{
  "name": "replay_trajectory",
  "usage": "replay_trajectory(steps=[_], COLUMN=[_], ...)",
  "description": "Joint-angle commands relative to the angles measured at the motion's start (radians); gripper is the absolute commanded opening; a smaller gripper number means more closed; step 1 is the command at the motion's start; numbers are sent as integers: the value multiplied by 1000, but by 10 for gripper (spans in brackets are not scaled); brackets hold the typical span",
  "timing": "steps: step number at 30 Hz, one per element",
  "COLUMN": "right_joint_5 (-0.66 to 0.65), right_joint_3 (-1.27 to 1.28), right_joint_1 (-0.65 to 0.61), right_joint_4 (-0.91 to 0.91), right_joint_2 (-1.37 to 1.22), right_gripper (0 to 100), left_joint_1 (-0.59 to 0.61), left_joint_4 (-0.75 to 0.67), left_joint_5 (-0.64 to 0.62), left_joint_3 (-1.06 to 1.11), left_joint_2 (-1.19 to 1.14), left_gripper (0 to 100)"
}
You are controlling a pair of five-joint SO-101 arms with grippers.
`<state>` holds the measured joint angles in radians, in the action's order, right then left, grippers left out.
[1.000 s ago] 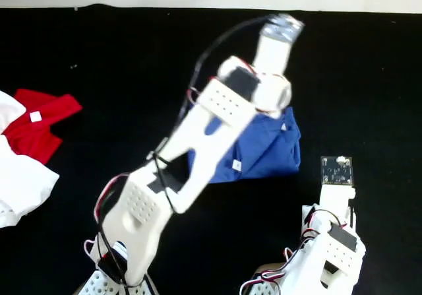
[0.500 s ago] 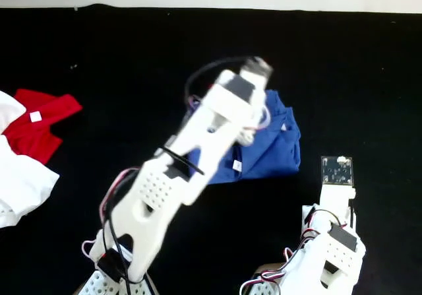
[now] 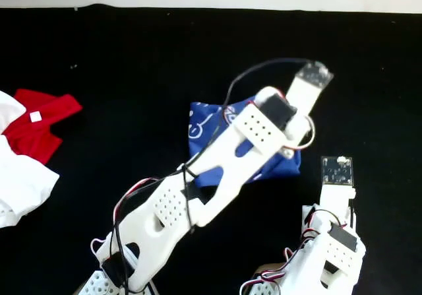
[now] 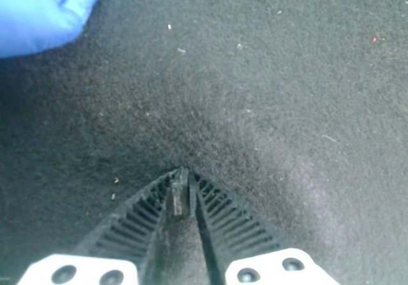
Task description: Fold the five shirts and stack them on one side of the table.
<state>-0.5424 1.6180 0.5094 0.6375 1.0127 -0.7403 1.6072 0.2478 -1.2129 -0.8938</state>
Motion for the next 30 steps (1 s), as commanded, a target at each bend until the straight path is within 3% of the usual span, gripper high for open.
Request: replay_trajectory(steps=[1, 11, 21, 30], right_joint_5=[8, 8, 17, 411], right_joint_3=[19, 19, 19, -38], right_joint_1=[31, 31, 35, 271], right_joint_4=[-24, -24, -24, -79], right_joint_2=[1, 1, 1, 1], right_gripper=[5, 5, 5, 9], left_joint_1=[33, 151, -8, -56], left_joint_4=[17, -23, -29, -8], left_joint_5=[-11, -9, -12, -12], left_joint_3=[-84, -91, -248, -351], left_joint_2=[54, -188, -220, -219], left_gripper=[8, 8, 8, 8])
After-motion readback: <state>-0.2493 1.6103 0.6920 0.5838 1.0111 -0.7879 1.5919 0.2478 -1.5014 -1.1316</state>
